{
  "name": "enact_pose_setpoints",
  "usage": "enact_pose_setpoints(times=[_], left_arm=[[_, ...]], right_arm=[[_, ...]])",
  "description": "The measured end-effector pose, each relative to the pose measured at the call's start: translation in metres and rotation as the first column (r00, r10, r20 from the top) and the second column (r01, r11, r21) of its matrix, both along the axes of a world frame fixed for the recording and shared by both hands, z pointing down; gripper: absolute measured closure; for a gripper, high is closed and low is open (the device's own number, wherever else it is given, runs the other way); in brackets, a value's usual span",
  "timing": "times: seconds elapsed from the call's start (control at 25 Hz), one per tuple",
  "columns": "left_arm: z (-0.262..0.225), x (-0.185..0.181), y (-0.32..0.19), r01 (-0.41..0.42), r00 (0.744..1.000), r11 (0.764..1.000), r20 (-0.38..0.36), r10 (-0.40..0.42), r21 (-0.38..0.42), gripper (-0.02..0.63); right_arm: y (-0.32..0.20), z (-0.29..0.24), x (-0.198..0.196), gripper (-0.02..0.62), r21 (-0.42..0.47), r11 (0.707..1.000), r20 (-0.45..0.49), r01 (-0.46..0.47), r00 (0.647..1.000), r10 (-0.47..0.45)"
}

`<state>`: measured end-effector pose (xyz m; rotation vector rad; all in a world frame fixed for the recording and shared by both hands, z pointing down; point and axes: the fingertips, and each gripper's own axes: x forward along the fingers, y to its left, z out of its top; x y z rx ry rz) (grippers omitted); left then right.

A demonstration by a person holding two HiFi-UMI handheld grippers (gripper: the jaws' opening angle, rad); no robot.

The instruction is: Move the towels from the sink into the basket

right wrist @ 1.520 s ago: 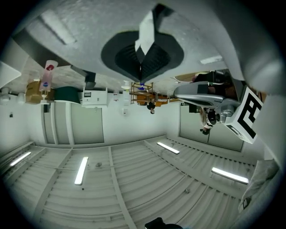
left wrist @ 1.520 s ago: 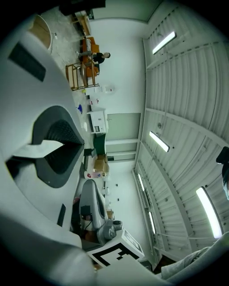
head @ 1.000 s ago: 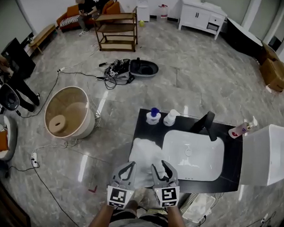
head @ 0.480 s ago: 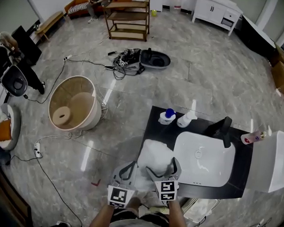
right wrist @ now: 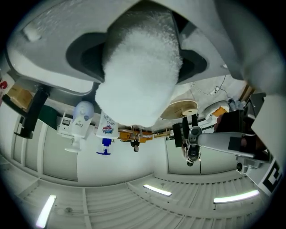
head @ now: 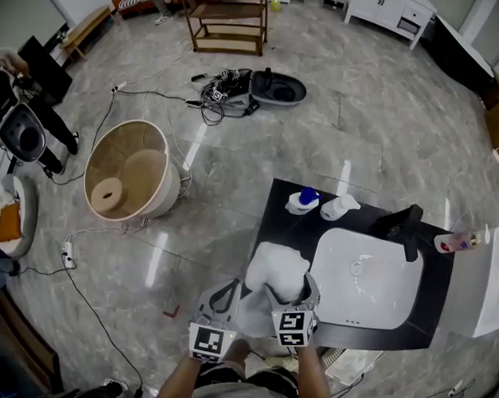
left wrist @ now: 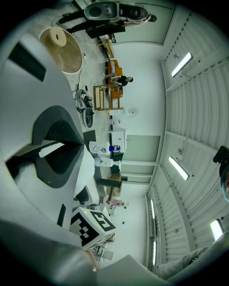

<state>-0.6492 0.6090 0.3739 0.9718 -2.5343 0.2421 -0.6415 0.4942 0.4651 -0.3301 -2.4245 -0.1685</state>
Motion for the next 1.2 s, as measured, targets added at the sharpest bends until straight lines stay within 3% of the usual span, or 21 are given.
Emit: enact_pose_setpoints(times=[0.32, 0.84, 1.2], left_arm=[[-0.001, -0.001, -0.002, -0.005, 1.0, 1.0, 0.003, 0.005, -0.008, 0.597], [-0.054, 0.0, -0.021, -0.043, 0.993, 0.999, 0.109, 0.042, 0.01, 0.597], [-0.112, 0.015, -0.042, -0.111, 0.973, 0.993, 0.208, 0.101, 0.036, 0.597]], right_arm=[[-0.004, -0.008, 0.002, 0.38, -0.011, 1.0, 0.008, 0.005, 1.0, -0.005], [-0.012, -0.068, 0.014, 0.391, -0.088, 0.995, 0.122, -0.038, 0.991, 0.049], [-0.048, -0.153, 0.038, 0.393, -0.105, 0.986, 0.268, -0.129, 0.951, 0.153]])
